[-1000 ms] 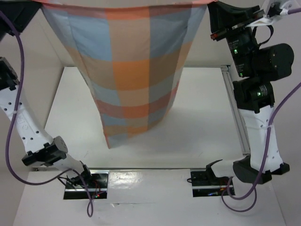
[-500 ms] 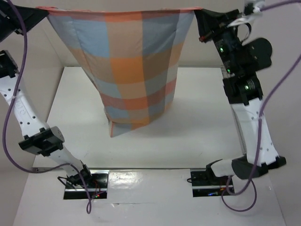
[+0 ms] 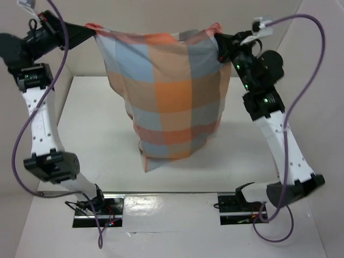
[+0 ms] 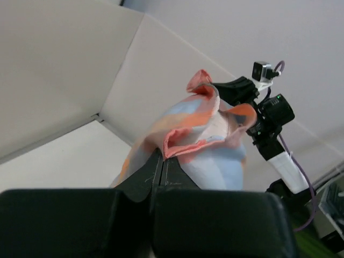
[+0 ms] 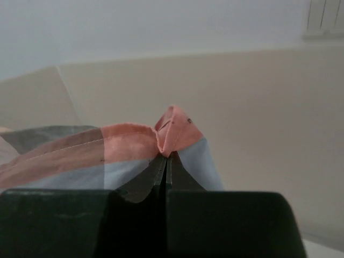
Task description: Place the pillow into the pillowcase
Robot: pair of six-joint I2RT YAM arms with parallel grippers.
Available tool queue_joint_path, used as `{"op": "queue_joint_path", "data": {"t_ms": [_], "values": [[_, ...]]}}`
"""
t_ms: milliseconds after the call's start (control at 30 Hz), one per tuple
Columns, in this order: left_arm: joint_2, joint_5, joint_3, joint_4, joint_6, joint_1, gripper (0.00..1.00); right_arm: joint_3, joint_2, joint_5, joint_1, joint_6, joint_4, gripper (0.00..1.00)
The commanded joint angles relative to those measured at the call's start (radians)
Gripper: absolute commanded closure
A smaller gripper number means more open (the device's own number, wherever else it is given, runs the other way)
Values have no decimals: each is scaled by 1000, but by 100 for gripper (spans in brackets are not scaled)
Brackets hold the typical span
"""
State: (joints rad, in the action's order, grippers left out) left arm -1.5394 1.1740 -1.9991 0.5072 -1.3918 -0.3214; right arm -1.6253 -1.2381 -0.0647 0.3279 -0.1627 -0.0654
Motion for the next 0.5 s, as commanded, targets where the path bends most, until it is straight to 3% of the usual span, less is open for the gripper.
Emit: {"op": "queue_joint_path", "data": {"t_ms": [0, 33, 67, 133, 167, 200, 233, 300, 467], "values": [[-122, -51, -70, 16, -21, 18, 100, -115, -96, 6, -4, 15, 41, 100], [-149, -51, -131, 49, -60, 18, 100, -189, -113, 6, -4, 15, 55, 100], [-183, -63, -324, 21, -96, 18, 100, -265, -130, -7, -4, 25, 55, 100], [-261, -109, -533, -35, -123, -51, 100, -473, -156, -7, -4, 25, 39, 100], [-261, -138, -588, -6, -229, -85, 100, -514, -156, -21, -4, 25, 15, 100], [-234, -199, -560, 133, -281, -117, 100, -554, -143, -35, -4, 14, -17, 100], [-170, -223, -525, 167, -312, -170, 100, -555, -114, -35, -4, 14, -81, 100], [-113, -250, -478, 112, -265, -189, 100, -523, -80, -44, -4, 0, -146, 100], [-39, -209, -351, 60, -155, -156, 100, -432, -35, -35, -4, -9, -88, 100]]}}
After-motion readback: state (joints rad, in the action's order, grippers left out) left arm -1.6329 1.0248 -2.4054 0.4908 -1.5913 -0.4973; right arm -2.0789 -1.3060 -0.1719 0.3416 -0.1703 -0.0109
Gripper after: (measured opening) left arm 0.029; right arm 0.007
